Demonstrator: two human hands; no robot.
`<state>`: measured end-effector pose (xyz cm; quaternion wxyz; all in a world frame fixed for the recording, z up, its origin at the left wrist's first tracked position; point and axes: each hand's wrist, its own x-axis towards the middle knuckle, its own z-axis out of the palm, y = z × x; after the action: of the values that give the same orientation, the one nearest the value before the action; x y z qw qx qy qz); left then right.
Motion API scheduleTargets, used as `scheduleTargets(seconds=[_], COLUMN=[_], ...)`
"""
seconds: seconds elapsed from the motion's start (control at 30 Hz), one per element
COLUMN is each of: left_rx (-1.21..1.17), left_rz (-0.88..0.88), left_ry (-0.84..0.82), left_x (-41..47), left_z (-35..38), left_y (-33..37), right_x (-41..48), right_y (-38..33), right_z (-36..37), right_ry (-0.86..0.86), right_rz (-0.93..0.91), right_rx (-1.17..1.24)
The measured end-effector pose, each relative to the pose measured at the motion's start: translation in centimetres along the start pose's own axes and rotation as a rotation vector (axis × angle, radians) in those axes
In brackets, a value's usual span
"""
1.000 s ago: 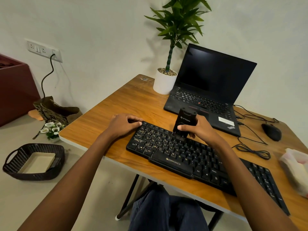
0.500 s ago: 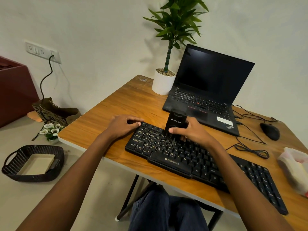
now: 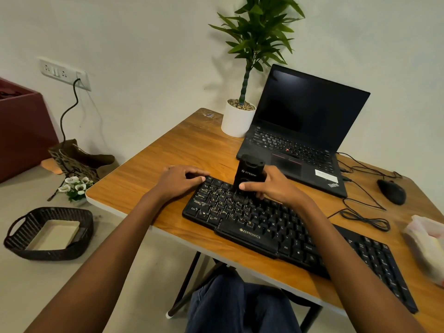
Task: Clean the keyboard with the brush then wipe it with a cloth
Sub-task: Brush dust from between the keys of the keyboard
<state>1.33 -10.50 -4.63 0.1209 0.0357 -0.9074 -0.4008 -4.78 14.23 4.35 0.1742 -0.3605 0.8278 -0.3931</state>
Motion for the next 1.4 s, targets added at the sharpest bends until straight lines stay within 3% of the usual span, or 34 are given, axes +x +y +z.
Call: scheduleTargets(seconds=[1.4], left_rx=[0.003], left_rz=[-0.003], left_ry=[0.012], left_x=[-0.3], left_z=[-0.2], left_y=[0.5], right_x=[4.4], right_y=[-1.5], right_z=[2.8], right_ry=[-0.022], right_rz=[-0.048], right_rx=[0.068])
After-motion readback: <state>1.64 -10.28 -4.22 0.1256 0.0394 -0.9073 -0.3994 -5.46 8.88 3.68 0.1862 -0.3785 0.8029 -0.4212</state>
